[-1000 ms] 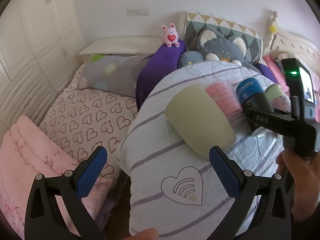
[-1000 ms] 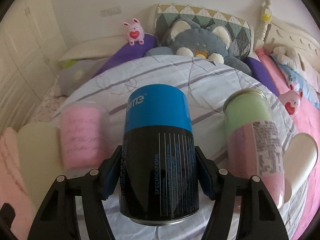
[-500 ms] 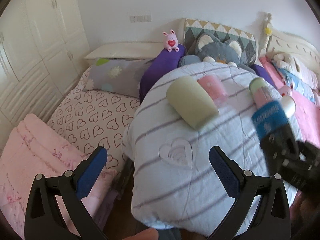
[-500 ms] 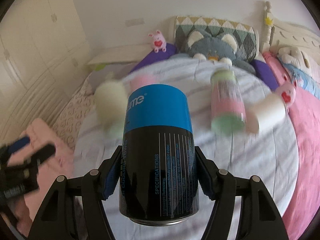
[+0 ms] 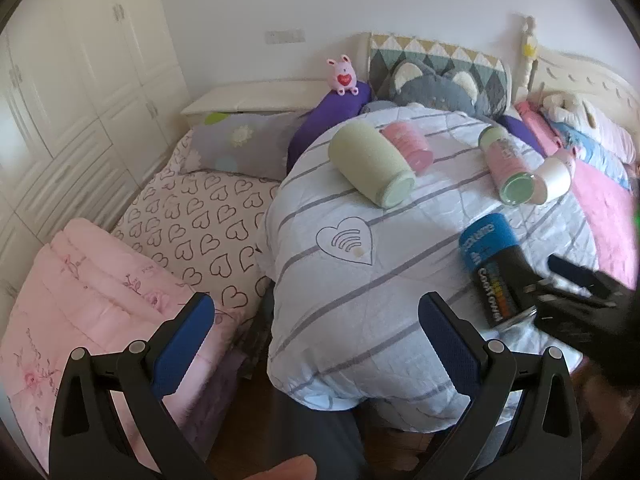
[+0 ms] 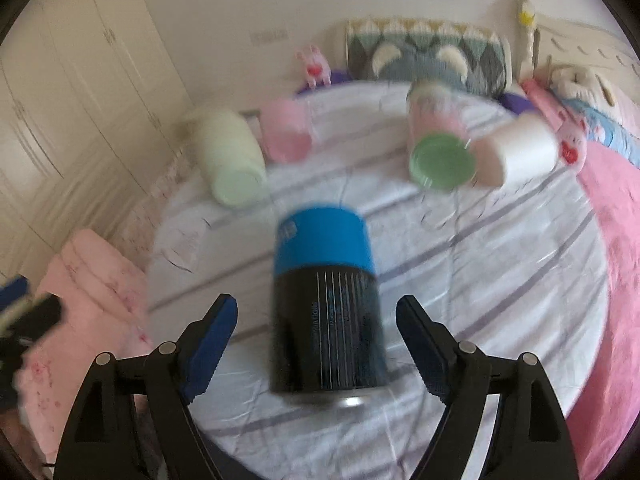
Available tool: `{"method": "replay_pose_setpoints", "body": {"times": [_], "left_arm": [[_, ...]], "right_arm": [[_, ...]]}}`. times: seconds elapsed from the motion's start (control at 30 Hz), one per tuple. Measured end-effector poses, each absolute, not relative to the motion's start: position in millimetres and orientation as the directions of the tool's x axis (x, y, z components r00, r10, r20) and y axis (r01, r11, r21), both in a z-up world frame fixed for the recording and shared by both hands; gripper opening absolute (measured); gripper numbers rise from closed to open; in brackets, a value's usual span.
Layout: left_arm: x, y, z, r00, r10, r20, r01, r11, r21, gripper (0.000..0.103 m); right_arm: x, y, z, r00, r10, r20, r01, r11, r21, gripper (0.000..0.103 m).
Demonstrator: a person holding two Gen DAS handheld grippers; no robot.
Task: Flip cup upright
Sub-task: 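Lower the blue-and-black cup onto the cloth and open the right gripper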
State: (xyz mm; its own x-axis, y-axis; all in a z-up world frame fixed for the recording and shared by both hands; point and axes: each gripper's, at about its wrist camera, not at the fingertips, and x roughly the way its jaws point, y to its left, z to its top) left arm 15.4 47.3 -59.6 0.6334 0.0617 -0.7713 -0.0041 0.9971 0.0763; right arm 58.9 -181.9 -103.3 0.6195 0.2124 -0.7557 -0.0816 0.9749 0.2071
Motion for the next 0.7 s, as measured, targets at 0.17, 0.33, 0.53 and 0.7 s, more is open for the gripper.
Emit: {"method": "replay_pose_setpoints", "body": {"times": [0.17, 0.33, 0.53, 0.7], "left_arm": [[-0.7, 37.6, -42.0, 0.662, 0.046, -0.748, 0.005, 0.998, 0.066, 0.103], [-17.5, 27.3, -32.1, 0.673, 0.013, -0.740, 0.024, 0.999, 0.039, 0.103], [-32.2, 16.0, -31.1, 0.666, -0.009, -0.746, 0.032, 0.999, 0.017, 0.103], [-42.1, 4.8, -27.6, 0.670, -0.014, -0.743, 0.053, 0.998, 0.029, 0.103]], "right_arm": [[15.5, -199.0, -57.7, 0.707, 0.206, -0.677, -0.088, 0.975, 0.205, 0.083], [-32.2, -221.4, -26.5, 0.772, 0.180, -0.610, -0.066, 0.977, 0.205, 0.083], [-67.7, -233.9, -12.3, 0.814, 0.131, -0.566, -0.031, 0.983, 0.183, 0.083], [-73.5, -236.0, -9.9, 0.820, 0.127, -0.559, -0.033, 0.984, 0.174, 0.083]]}}
